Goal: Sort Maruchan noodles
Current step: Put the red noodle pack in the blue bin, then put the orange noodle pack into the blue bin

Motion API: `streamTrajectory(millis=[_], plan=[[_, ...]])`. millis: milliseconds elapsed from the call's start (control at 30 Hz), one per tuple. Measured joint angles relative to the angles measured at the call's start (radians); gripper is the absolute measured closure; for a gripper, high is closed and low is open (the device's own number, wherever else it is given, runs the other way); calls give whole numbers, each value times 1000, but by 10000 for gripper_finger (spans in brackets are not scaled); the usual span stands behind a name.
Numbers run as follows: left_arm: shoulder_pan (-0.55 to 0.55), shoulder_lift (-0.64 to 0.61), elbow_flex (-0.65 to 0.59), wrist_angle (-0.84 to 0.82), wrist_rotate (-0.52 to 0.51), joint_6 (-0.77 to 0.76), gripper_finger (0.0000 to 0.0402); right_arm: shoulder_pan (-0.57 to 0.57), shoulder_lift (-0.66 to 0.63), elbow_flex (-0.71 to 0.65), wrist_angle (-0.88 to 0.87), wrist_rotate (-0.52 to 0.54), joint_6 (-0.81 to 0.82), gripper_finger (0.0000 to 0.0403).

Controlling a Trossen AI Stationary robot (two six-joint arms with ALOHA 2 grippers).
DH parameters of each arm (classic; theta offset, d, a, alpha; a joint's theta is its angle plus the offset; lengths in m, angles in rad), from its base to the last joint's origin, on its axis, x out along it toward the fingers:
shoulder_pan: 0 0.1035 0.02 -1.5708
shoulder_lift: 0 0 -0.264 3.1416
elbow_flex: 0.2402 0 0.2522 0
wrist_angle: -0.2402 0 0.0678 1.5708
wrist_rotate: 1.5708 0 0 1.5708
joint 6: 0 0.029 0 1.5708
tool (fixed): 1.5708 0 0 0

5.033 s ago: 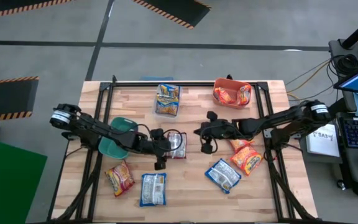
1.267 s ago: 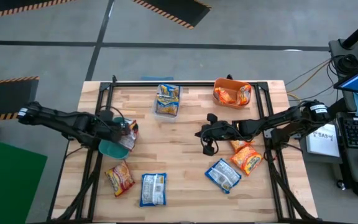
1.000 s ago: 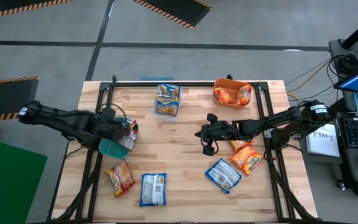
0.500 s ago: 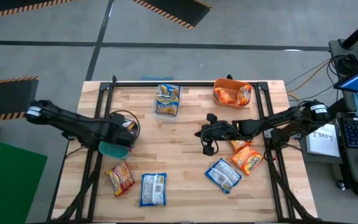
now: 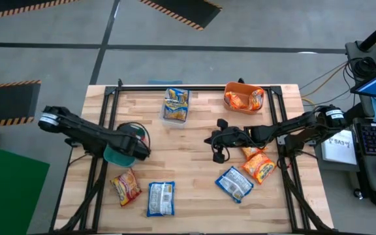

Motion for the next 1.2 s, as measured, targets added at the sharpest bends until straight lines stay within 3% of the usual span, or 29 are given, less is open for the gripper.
streamTrajectory(millis=[167,400,567,733,967,1200], plan=[[0,-9,22,-3,-8,31,362,0,0,0,0,0,-5,394],[-1,-92,126,2,-160,177,362,0,0,0,0,0,-17,394],[-1,-106,223,123,-311,426,362,0,0,0,0,0,2,394],[-3,-96,269,443,-375,823,362,0,-3,0,-18,0,98,394],[-30,-77,214,900,-146,1389,362,0,-53,105,-464,-6,282,394],[-22,-67,143,1041,-114,1531,362,0,-68,222,-895,-9,460,394]])
